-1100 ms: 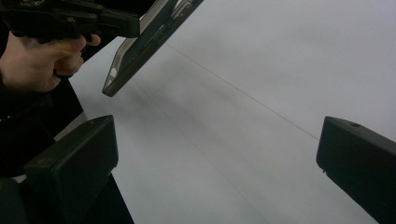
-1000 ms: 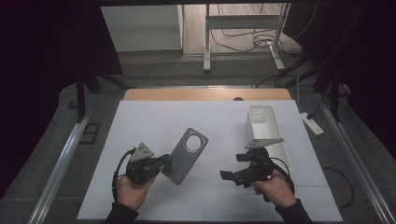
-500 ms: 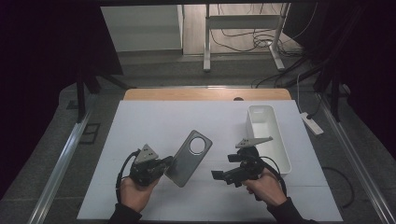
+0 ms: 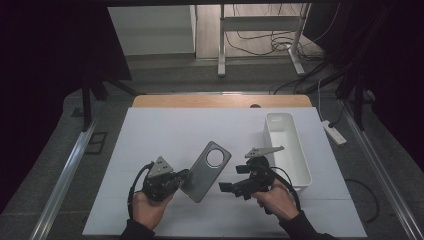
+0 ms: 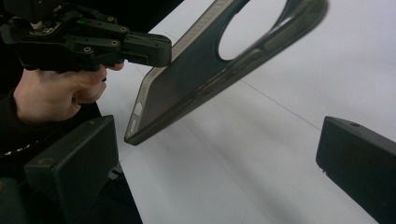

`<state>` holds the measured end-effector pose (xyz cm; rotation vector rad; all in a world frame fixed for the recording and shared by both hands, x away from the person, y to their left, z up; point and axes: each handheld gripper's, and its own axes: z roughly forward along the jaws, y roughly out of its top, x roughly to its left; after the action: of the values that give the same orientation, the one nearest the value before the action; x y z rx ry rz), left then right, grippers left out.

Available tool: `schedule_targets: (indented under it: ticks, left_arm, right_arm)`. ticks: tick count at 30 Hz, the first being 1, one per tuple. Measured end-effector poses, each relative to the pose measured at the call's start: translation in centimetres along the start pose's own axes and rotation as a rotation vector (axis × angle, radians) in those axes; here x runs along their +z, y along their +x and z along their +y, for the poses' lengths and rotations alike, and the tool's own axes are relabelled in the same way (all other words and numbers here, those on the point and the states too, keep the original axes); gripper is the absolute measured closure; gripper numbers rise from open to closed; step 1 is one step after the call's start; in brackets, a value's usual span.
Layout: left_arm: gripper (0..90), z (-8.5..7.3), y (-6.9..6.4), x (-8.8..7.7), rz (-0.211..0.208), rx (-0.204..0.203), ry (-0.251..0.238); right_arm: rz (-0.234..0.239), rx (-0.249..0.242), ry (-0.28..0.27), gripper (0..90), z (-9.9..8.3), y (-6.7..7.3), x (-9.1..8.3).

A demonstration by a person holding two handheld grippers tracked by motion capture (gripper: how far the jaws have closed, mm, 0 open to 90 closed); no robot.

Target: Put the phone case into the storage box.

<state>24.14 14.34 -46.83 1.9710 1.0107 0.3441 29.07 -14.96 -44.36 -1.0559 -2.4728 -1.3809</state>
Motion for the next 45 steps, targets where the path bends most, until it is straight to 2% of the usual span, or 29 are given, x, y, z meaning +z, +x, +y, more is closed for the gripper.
schedule_targets:
  ticks: [16,26,32,36,42,43,45]
  left_arm:
    - [89.1,-0.1,-1.2,0.3,-0.012,0.012,-0.026]
    - [89.1,-0.1,-1.4,0.3,-0.025,0.018,-0.028]
    - [89.1,-0.1,-1.5,0.2,-0.028,0.018,-0.030]
    - [89.1,-0.1,-1.5,0.3,-0.030,0.018,-0.031]
    - [89.1,-0.1,-1.5,0.2,-0.032,0.016,-0.032]
    - [89.1,-0.1,-1.5,0.2,-0.033,0.016,-0.033]
    - [89.1,-0.1,-1.5,0.2,-0.035,0.015,-0.035]
  right_arm:
    - [-0.012,-0.007,0.031,0.0,0.3,0.8,1.9]
    - [0.027,0.057,0.030,0.0,0.7,0.6,3.1]
    - [0.023,0.079,0.031,3.6,0.8,0.4,3.6]
    - [0.027,0.096,0.027,10.2,0.8,0.3,3.6]
    - [0.063,0.112,0.027,30.1,0.9,0.1,3.7]
    - [0.063,0.112,0.027,30.1,0.9,0.1,3.7]
    - [0.077,0.125,0.023,39.0,0.9,0.0,3.7]
